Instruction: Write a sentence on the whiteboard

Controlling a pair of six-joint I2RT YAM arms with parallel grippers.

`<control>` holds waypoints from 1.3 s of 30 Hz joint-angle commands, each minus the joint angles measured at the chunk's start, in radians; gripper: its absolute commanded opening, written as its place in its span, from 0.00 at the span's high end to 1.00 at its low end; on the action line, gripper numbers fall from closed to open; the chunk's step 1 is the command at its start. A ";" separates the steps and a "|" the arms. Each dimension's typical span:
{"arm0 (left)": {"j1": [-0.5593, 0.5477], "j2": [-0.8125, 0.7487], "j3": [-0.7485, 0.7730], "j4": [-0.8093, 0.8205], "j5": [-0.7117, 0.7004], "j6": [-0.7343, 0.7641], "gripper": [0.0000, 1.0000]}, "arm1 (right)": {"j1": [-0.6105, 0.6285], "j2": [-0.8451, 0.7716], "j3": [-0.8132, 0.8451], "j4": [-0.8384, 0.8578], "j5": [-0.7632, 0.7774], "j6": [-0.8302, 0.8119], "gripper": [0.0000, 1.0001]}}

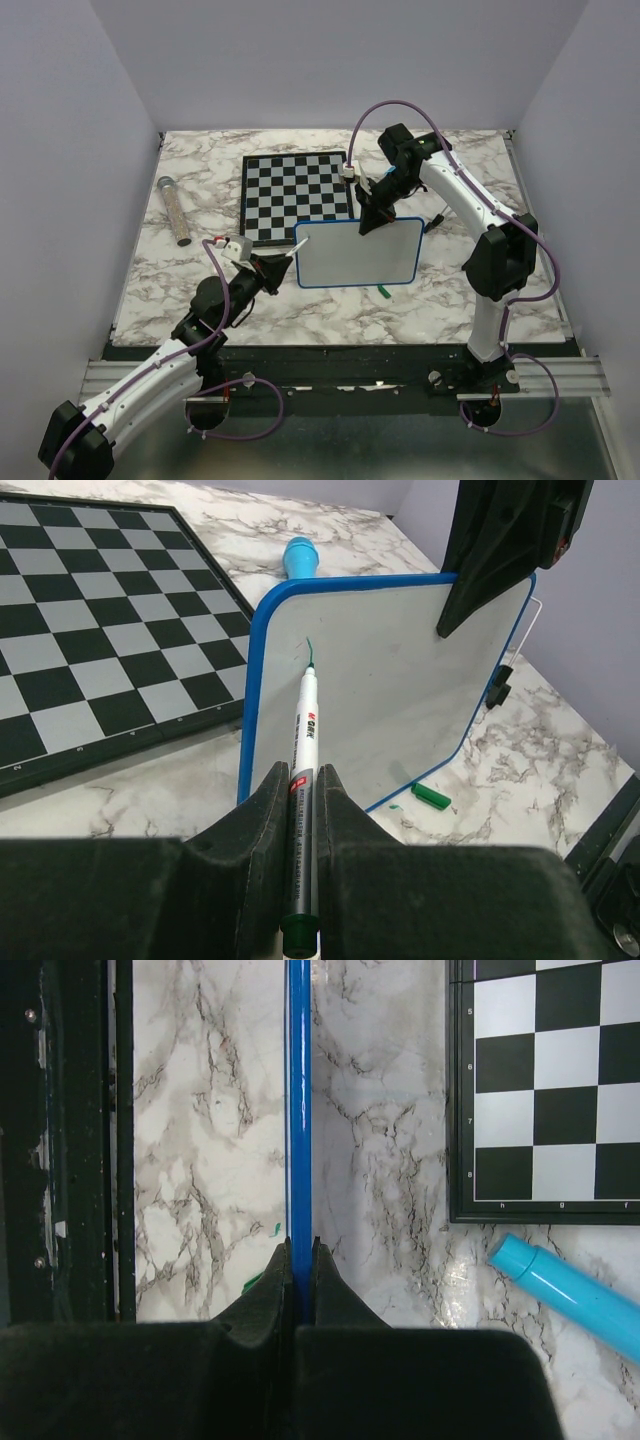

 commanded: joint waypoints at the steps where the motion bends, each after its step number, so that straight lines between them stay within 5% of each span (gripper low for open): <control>1: 0.003 -0.009 0.013 -0.022 -0.022 -0.025 1.00 | 0.002 -0.007 -0.022 -0.041 0.011 -0.025 1.00; 39: 0.001 0.029 0.009 -0.093 0.013 -0.114 1.00 | 0.002 -0.010 -0.016 -0.049 0.000 -0.031 0.99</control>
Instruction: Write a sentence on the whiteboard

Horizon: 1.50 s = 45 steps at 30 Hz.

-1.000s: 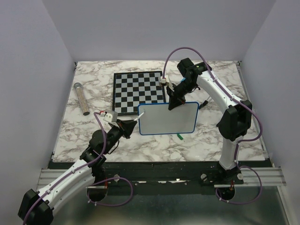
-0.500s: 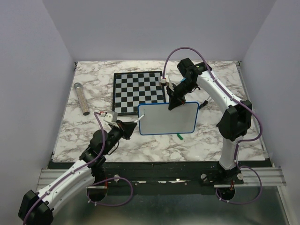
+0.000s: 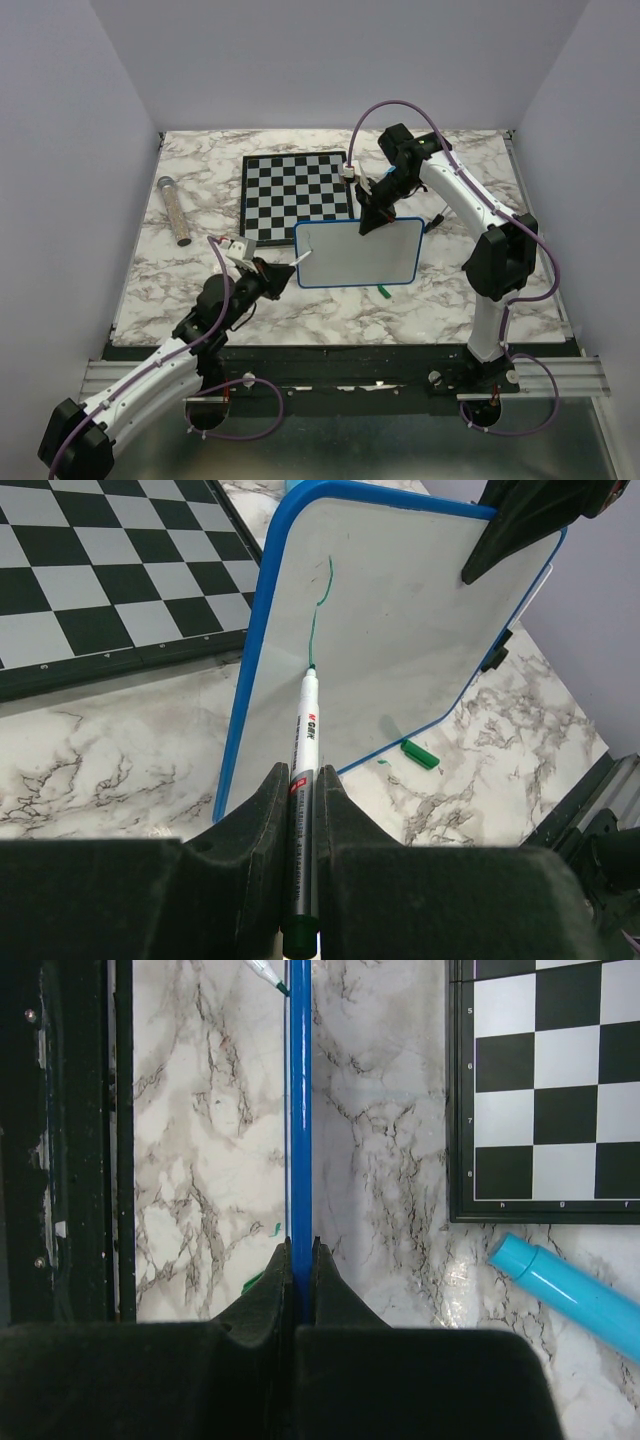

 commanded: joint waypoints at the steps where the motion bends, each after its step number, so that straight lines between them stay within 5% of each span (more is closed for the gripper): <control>1: 0.002 0.028 0.014 0.033 -0.010 0.004 1.00 | 0.003 -0.010 -0.016 -0.049 0.002 -0.031 0.99; 45: 0.003 0.131 0.080 0.134 0.079 0.000 1.00 | 0.003 -0.004 -0.020 -0.052 -0.001 -0.034 0.99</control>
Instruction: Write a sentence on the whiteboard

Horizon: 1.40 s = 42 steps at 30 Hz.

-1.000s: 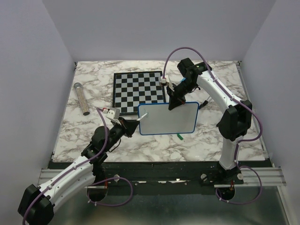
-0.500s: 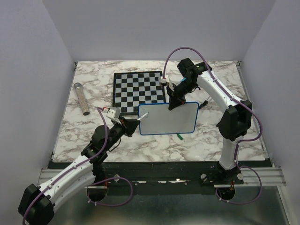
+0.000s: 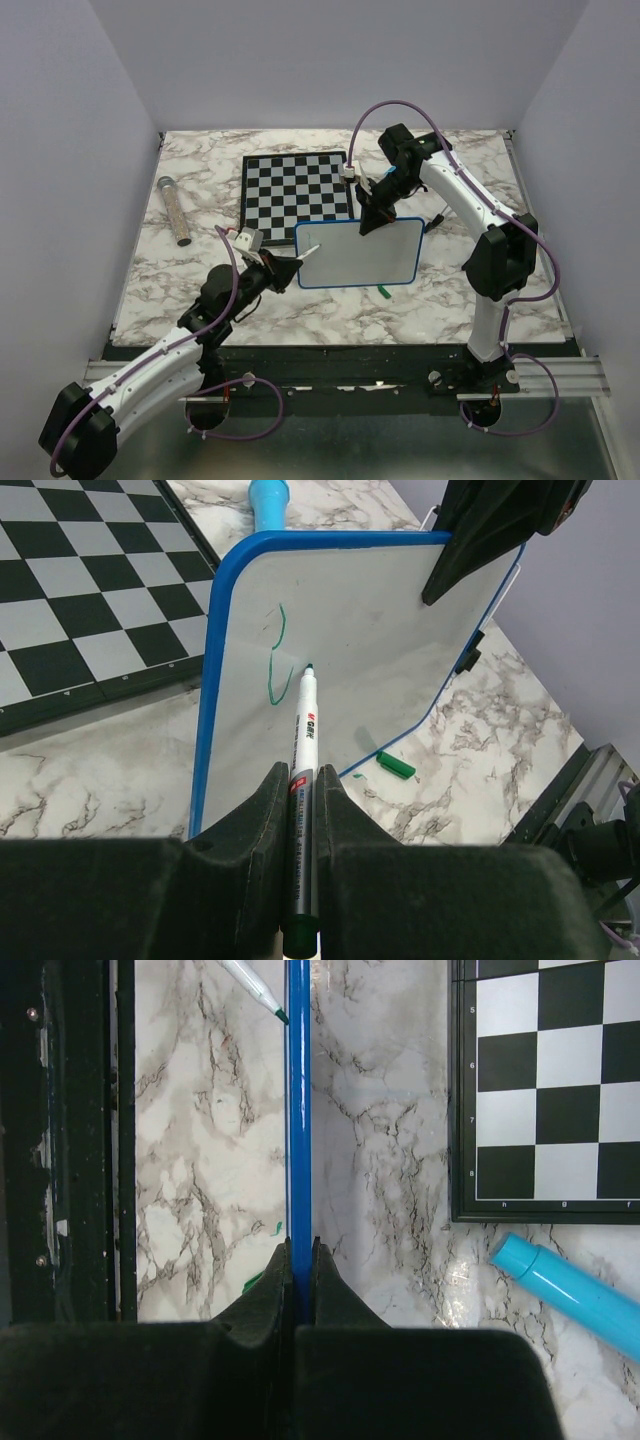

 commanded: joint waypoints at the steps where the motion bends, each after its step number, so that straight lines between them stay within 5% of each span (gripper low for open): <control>1: 0.003 0.017 0.015 0.058 0.005 -0.009 1.00 | 0.003 -0.004 -0.020 -0.049 0.000 -0.031 0.99; 21: 0.037 -0.093 -0.002 -0.013 -0.036 -0.005 1.00 | 0.004 -0.003 -0.020 -0.050 0.001 -0.034 0.99; 30: 0.043 0.009 0.015 0.045 0.091 -0.008 1.00 | 0.004 -0.001 -0.022 -0.052 0.003 -0.034 0.99; 42: 0.042 -0.010 0.021 0.033 0.047 -0.003 1.00 | 0.004 0.001 -0.020 -0.053 0.001 -0.035 1.00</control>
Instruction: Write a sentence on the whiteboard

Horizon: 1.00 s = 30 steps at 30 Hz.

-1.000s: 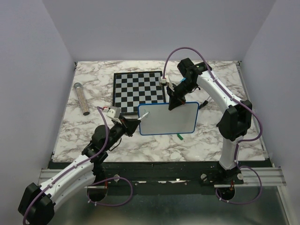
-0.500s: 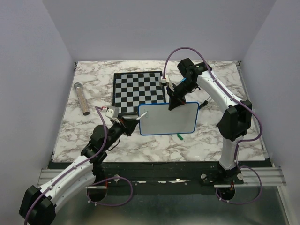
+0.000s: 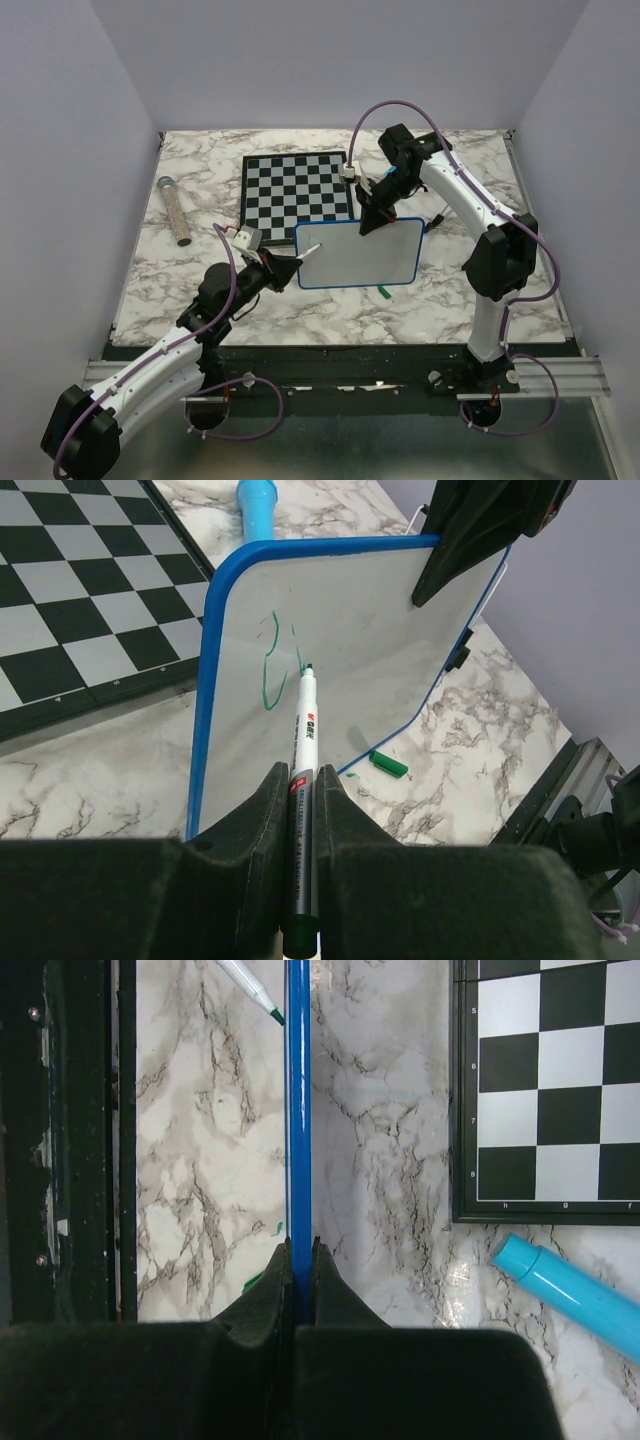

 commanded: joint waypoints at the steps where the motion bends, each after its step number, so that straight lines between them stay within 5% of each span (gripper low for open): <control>1: 0.006 -0.034 0.017 0.023 -0.016 -0.001 1.00 | 0.006 0.001 -0.019 -0.052 0.004 -0.031 1.00; 30: 0.006 -0.034 0.098 -0.220 -0.094 0.032 1.00 | 0.004 0.001 -0.019 -0.057 0.002 -0.033 0.99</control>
